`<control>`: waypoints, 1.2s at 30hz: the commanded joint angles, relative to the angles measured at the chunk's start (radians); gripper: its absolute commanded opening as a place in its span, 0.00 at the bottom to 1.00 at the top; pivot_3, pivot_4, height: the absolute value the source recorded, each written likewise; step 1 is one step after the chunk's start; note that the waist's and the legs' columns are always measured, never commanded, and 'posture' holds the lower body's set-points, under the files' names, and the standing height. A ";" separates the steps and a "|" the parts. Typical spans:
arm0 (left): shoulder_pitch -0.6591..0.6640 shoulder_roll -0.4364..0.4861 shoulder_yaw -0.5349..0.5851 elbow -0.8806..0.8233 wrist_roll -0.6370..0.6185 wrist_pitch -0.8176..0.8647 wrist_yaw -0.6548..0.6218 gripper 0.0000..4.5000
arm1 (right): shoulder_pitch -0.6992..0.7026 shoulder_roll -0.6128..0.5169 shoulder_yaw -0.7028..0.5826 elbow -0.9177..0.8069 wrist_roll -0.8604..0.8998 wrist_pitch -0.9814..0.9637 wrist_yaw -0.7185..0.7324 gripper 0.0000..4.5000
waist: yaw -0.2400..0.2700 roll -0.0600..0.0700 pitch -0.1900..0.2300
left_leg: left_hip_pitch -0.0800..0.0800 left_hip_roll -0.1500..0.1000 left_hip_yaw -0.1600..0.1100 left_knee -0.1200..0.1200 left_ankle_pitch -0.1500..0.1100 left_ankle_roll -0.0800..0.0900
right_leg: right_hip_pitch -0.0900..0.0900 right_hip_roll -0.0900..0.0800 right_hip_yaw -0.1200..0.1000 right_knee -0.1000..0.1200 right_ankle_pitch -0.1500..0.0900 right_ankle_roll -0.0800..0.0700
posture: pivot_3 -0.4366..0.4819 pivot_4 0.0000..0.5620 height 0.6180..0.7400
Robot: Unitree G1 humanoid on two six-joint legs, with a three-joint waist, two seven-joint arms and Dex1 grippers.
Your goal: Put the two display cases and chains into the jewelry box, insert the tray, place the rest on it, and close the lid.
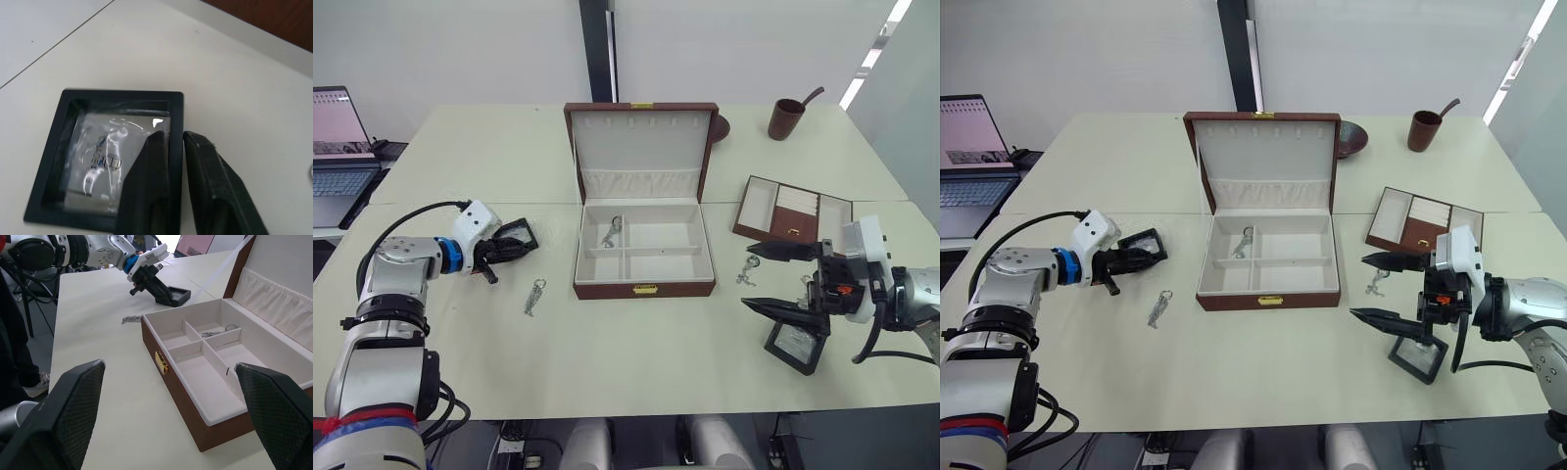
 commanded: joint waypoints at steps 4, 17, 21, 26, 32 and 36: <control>0.032 0.025 0.025 -0.054 -0.018 0.019 -0.003 0.00 | -0.009 -0.007 -0.026 -0.011 0.011 -0.018 0.004 1.00 | -0.001 0.000 0.000 | 0.000 0.000 0.000 0.000 0.000 0.000 | 0.000 0.000 0.000 0.000 0.000 0.000 | 0.48 0.27 1.00; 0.168 0.097 0.104 -0.553 -0.164 0.349 -0.041 0.00 | -0.002 -0.019 -0.066 0.026 0.013 -0.030 0.003 1.00 | 0.000 0.000 0.000 | -0.001 0.001 0.000 0.000 0.000 0.000 | 0.000 0.000 0.000 0.000 0.000 0.000 | 0.48 0.27 1.00; 0.274 0.157 0.119 -0.862 -0.238 0.545 -0.057 0.00 | 0.002 -0.026 -0.080 0.038 0.008 -0.030 0.006 1.00 | 0.000 0.000 0.000 | 0.000 0.001 0.000 0.000 0.000 0.000 | 0.000 0.000 0.001 0.000 0.000 0.000 | 0.48 0.27 1.00; 0.308 0.186 0.097 -1.142 -0.313 0.737 -0.030 0.00 | 0.008 -0.042 -0.110 0.061 0.001 -0.032 0.007 1.00 | 0.000 0.000 0.000 | 0.000 0.002 0.000 0.000 0.000 0.000 | 0.001 0.000 0.001 0.000 0.000 0.000 | 0.48 0.27 1.00; 0.219 0.132 0.009 -1.296 -0.375 0.850 -0.009 0.00 | 0.023 -0.046 -0.126 0.060 -0.002 -0.032 -0.003 1.00 | 0.003 0.000 0.000 | 0.000 0.000 0.000 0.000 0.000 0.000 | 0.000 0.000 0.001 -0.001 0.000 0.000 | 0.48 0.27 1.00; 0.136 0.071 -0.060 -1.292 -0.370 0.863 0.018 0.00 | 0.045 -0.034 -0.127 0.034 -0.004 -0.033 -0.024 1.00 | 0.003 0.000 0.000 | 0.000 0.000 0.001 0.000 0.000 0.000 | 0.001 0.001 0.001 0.000 0.000 0.000 | 0.48 0.27 1.00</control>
